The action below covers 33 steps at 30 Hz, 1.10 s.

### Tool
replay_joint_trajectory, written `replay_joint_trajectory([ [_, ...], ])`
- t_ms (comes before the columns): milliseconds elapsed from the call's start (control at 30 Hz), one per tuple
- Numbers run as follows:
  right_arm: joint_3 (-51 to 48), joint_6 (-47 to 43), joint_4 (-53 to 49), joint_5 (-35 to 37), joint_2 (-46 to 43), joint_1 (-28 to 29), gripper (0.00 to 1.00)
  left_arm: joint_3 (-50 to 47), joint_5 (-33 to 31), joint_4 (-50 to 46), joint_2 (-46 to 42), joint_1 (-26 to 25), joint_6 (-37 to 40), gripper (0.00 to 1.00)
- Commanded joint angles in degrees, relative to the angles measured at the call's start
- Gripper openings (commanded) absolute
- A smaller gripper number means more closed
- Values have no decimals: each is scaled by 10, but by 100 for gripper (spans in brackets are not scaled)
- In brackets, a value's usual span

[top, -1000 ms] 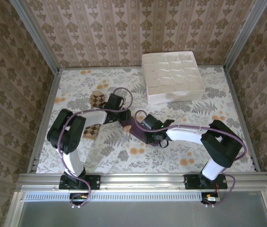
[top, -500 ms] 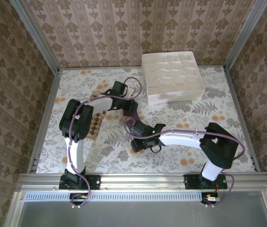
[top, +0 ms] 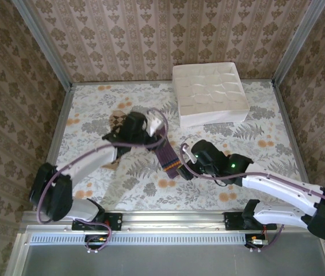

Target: Roll the socks

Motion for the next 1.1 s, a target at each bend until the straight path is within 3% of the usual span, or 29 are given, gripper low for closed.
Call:
replay_joint_trajectory([
  [0,-44,-164,42,-24,-43,-23,95,-88,-83,15,-50,-73,7,60],
  [67,-70,-203,61,-54,-65,-39,100,-138,-111,48,-85,-114,-11,59],
  [200,-112,-221,83,-73,-99,-71,100,-201,-153,126,-114,-174,-2,58],
  [367,-143,-241,103,-49,-109,-78,100,-207,-207,179,-53,-233,66,58],
  [567,-154,-212,134,-55,-115,-104,100,-181,-208,221,43,-250,127,57],
  [700,-160,-216,144,-56,-117,-110,100,-166,-235,230,87,-249,128,56],
  [833,-159,-213,150,-62,-117,-114,100,-142,-206,219,122,-244,122,55],
  [1067,-182,-147,189,-108,-134,-114,100,-126,-213,199,163,-232,94,39],
])
